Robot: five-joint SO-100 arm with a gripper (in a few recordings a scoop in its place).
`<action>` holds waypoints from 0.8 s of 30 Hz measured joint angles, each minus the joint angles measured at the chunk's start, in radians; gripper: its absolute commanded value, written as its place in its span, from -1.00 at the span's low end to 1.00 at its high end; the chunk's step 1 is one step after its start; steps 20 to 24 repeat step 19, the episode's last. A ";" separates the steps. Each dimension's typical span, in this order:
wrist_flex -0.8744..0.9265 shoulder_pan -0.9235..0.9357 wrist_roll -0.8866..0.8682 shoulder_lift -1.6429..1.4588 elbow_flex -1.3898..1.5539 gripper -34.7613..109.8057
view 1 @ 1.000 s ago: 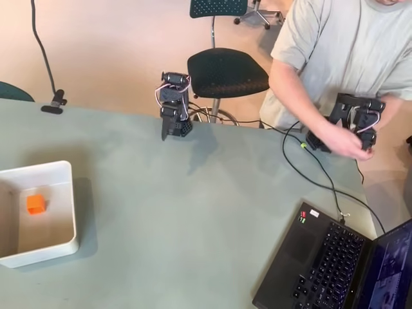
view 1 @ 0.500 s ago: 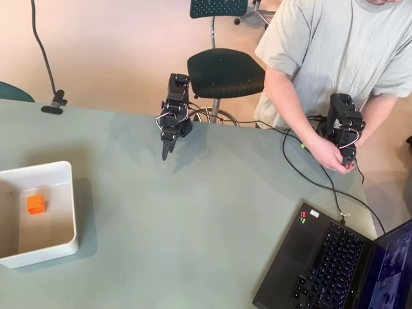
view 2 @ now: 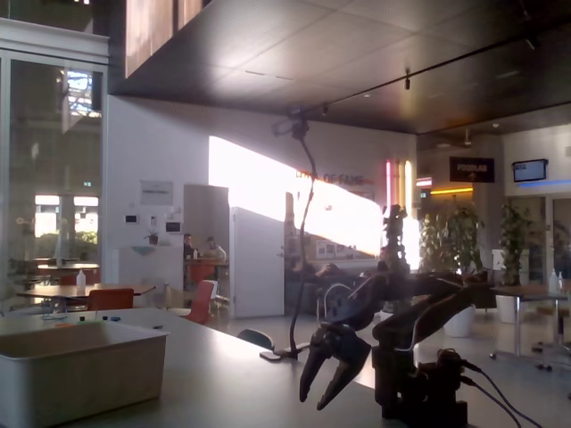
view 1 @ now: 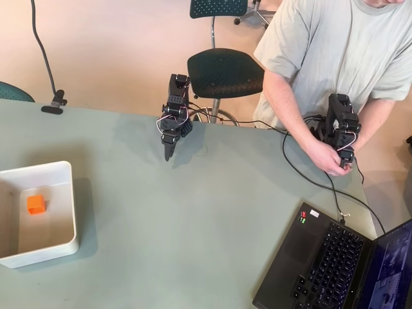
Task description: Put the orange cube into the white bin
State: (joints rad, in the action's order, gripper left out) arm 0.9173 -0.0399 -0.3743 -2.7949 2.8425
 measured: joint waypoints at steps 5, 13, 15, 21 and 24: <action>0.000 -0.014 0.000 -0.224 0.138 -0.36; 0.005 -0.011 0.078 -0.511 0.281 -0.36; 0.005 -0.011 0.132 -0.511 0.284 -0.36; 0.005 -0.011 0.163 -0.511 0.284 -0.36; 0.005 -0.011 0.163 -0.511 0.284 -0.36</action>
